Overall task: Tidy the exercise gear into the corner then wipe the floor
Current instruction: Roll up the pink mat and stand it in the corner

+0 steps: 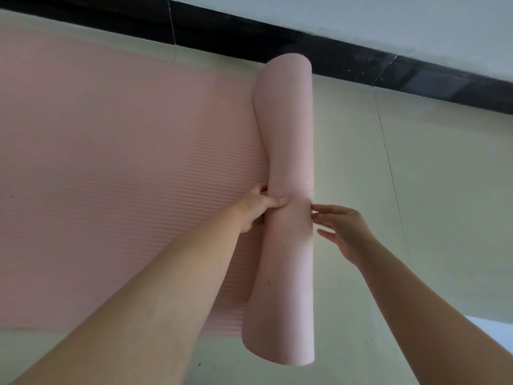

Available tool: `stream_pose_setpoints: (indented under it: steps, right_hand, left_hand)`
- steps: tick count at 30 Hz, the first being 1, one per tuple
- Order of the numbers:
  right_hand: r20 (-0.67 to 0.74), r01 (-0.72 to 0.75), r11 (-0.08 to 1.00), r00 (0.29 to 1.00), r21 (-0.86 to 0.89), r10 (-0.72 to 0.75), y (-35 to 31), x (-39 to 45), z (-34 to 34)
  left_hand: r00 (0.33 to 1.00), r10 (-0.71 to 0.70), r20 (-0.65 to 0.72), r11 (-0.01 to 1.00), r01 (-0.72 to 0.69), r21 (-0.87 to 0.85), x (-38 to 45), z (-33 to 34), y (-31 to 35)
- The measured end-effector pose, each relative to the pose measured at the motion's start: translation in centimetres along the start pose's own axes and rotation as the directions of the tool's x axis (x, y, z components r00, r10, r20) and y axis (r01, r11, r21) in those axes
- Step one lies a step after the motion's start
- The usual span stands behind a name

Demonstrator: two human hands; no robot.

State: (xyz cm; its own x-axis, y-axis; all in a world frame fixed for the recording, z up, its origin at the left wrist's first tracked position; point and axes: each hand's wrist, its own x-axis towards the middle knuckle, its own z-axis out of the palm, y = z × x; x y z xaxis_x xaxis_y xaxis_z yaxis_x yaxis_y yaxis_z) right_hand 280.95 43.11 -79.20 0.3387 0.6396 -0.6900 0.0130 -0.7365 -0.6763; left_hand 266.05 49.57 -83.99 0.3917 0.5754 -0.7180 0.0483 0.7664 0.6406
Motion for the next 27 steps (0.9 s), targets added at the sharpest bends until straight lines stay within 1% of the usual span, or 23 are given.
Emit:
stream_pose_setpoints:
  steps: [2, 5, 7, 9, 10, 11, 13, 15, 16, 17, 18, 20, 22, 24, 27]
  right_hand:
    - [-0.005, 0.012, 0.999, 1.0, 0.051, -0.012, -0.1, 0.0, 0.6]
    - [-0.021, -0.024, 0.989, 0.999, 0.146, 0.028, -0.4, 0.1, 1.5]
    - [-0.002, -0.108, 0.974, 0.994, 0.199, 0.111, -0.6, 0.2, 2.6]
    - [0.048, -0.196, 0.953, 0.981, 0.231, 0.19, -0.8, 0.0, 4.0]
    - [0.067, -0.21, 0.959, 0.977, 0.189, 0.2, -1.2, -0.2, 4.6]
    - [0.073, -0.194, 0.976, 0.98, 0.102, 0.187, -1.5, -0.3, 5.0]
    - [0.058, -0.102, 0.99, 0.992, -0.099, 0.108, -2.3, -0.4, 5.8]
    - [0.037, -0.02, 0.98, 0.999, -0.198, 0.028, -2.9, -0.4, 6.5]
    - [0.032, -0.001, 0.978, 0.999, -0.209, 0.008, -3.1, -0.4, 7.0]
    - [0.027, 0.003, 0.979, 1.0, -0.204, 0.002, -3.2, -0.5, 7.5]
    - [0.026, -0.002, 0.981, 1.0, -0.194, 0.007, -3.2, -0.7, 8.0]
    - [0.033, 0.004, 0.978, 0.999, -0.21, 0.003, -3.0, -1.0, 8.8]
    - [0.035, -0.006, 0.978, 0.999, -0.208, 0.014, -3.1, -1.3, 9.3]
    - [0.03, -0.059, 0.985, 0.997, -0.164, 0.065, -3.2, -1.3, 9.4]
    - [0.07, -0.145, 0.985, 0.986, -0.094, 0.152, -3.3, -1.0, 9.4]
  left_hand:
    - [0.999, 0.004, -0.052, 1.0, -0.003, 0.003, 0.0, -0.9, 0.0]
    - [0.981, 0.042, -0.187, 0.992, -0.019, 0.126, 0.1, -2.4, -0.4]
    - [0.946, 0.095, -0.311, 0.955, 0.002, 0.298, -0.1, -3.5, -0.6]
    - [0.893, 0.187, -0.408, 0.86, 0.052, 0.507, -0.5, -4.4, -0.7]
    - [0.868, 0.247, -0.43, 0.802, 0.066, 0.593, -0.8, -4.8, -0.6]
    - [0.849, 0.309, -0.428, 0.747, 0.061, 0.661, -1.2, -5.2, -0.5]
    - [0.834, 0.402, -0.378, 0.661, 0.021, 0.75, -2.1, -5.7, -0.3]
    - [0.84, 0.432, -0.329, 0.593, 0.009, 0.805, -2.5, -6.2, -0.1]
    - [0.842, 0.43, -0.326, 0.588, 0.013, 0.809, -2.6, -6.6, -0.1]
    - [0.849, 0.408, -0.335, 0.616, 0.015, 0.788, -2.6, -7.0, -0.1]
    - [0.862, 0.371, -0.345, 0.673, 0.006, 0.74, -2.7, -7.4, 0.0]
    - [0.898, 0.284, -0.336, 0.793, -0.023, 0.609, -3.1, -8.0, 0.3]
    - [0.933, 0.194, -0.302, 0.877, -0.027, 0.479, -4.0, -8.4, 0.9]
    - [0.963, 0.119, -0.243, 0.902, -0.002, 0.432, -4.9, -8.6, 1.2]
    - [0.988, 0.072, -0.134, 0.855, 0.008, 0.518, -5.8, -8.7, 0.9]
